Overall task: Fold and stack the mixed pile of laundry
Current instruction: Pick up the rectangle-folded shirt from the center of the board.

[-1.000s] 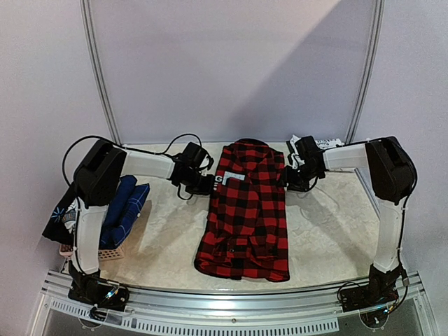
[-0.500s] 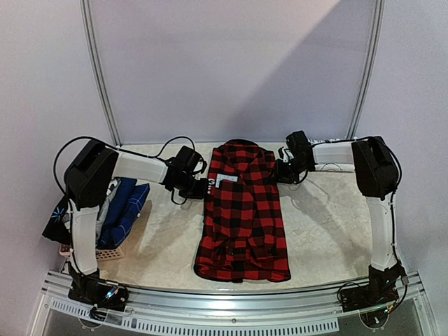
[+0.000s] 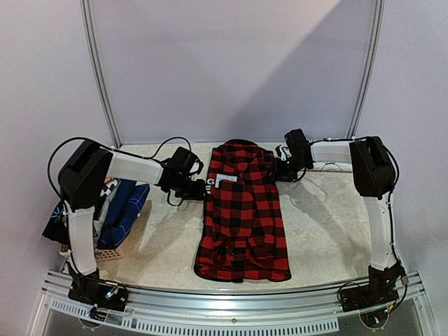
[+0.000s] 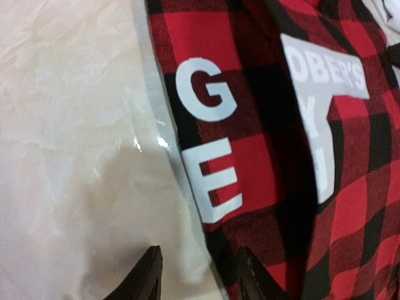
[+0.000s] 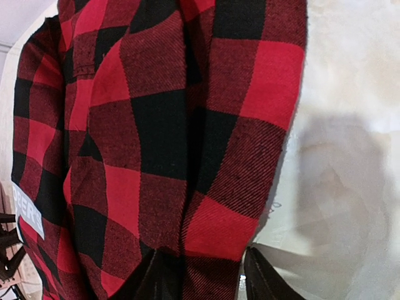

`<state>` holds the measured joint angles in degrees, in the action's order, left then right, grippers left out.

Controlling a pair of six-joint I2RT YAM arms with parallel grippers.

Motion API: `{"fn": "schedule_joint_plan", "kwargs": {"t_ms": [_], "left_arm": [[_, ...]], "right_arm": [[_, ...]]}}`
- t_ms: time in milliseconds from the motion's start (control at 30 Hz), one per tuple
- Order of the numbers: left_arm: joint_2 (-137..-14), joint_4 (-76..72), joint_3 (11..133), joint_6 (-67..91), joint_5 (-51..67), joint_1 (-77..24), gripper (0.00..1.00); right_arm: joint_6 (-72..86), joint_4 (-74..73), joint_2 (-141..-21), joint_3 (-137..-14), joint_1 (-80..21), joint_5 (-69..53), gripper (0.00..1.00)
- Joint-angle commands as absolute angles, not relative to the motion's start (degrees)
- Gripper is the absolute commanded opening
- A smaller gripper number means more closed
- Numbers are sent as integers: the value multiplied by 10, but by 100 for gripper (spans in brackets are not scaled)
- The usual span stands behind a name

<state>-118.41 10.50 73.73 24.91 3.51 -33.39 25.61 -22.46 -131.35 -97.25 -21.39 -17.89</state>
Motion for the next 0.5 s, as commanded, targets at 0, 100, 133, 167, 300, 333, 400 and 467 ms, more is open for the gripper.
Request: {"fn": "schedule_joint_plan", "kwargs": {"t_ms": [0,100,133,167,300,333,400,467], "left_arm": [[-1150,118,710,243,19,-333,45],[-1126,121,699,240,7,-339,50],[-1118,121,694,240,4,-342,52],[-1110,124,689,239,2,-344,53],[-1073,136,669,235,-27,-359,62],[-1063,140,662,234,-34,-365,63],[-1044,146,648,233,-49,-376,67],[-1025,151,630,235,-65,-389,69]], "right_arm": [[241,-264,-1288,-979,-218,-153,49],[235,-272,-1273,-978,-218,-146,54],[233,-275,-1269,-978,-218,-143,55],[231,-278,-1261,-977,-218,-139,56],[226,-282,-1227,-962,-217,-126,60],[225,-281,-1216,-955,-218,-125,60],[224,-278,-1194,-940,-219,-122,61],[224,-275,-1173,-922,-222,-118,61]]}}
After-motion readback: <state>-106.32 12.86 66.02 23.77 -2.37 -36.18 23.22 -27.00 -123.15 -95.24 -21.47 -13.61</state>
